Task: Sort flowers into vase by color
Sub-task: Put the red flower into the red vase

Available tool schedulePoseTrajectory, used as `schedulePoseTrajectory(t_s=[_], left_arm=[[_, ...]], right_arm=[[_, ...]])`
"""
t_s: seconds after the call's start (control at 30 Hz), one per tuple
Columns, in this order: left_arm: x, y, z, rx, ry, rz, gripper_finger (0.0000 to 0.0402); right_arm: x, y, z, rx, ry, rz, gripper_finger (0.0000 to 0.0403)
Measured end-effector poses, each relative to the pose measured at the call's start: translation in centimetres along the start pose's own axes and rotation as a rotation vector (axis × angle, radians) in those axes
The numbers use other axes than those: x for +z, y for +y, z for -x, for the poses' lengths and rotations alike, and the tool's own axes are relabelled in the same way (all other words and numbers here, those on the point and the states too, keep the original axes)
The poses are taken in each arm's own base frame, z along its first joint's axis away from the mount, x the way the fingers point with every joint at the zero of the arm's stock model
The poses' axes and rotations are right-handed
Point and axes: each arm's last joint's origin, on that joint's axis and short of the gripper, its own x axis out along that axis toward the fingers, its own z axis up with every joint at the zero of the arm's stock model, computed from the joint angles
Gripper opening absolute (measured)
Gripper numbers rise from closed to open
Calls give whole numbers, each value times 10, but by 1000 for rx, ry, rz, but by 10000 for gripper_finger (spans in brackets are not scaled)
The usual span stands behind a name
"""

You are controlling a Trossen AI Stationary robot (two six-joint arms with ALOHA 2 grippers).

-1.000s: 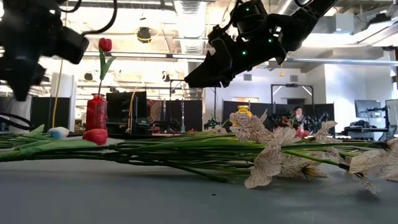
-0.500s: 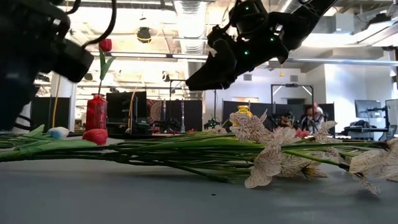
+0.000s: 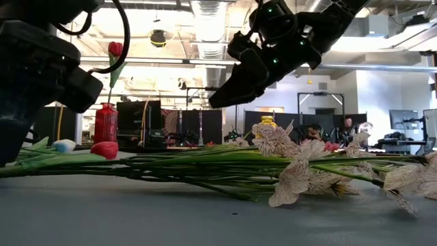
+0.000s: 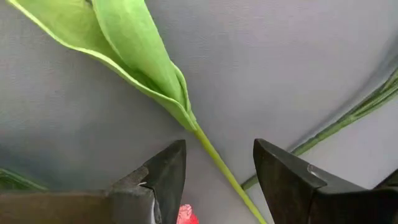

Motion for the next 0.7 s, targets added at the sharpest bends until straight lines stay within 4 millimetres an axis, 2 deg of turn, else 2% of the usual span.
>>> schedulePoseTrajectory(t_s=[0.3,0.7], left_arm=[[3,-2,0,-15,-95,13,168],[5,-1,-4,11,-144,9,86]], right_arm=[[-1,-1,0,-1,11,-1,249],[-2,0,0,0,21,-2,249]])
